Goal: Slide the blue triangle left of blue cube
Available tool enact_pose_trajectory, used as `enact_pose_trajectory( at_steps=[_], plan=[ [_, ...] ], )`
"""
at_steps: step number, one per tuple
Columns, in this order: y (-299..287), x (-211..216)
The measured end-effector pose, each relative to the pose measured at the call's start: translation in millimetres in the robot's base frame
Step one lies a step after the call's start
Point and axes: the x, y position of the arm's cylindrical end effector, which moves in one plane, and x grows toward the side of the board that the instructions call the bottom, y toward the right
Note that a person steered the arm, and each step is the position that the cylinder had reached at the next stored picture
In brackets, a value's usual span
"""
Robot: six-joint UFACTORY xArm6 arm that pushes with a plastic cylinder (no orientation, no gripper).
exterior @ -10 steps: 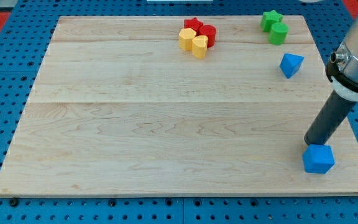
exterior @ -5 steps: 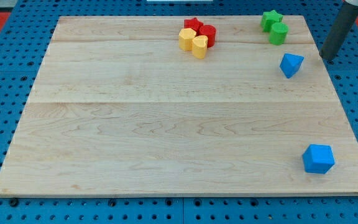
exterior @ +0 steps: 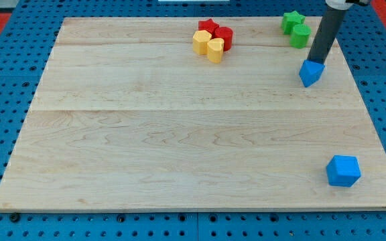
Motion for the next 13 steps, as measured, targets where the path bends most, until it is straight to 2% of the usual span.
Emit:
enact_pose_trajectory(
  at_steps=[4, 5, 9, 11, 13],
  plan=[
    [1, 14],
    [-13, 32],
    [-55, 31],
    [-55, 70],
    [-47, 76]
  ],
)
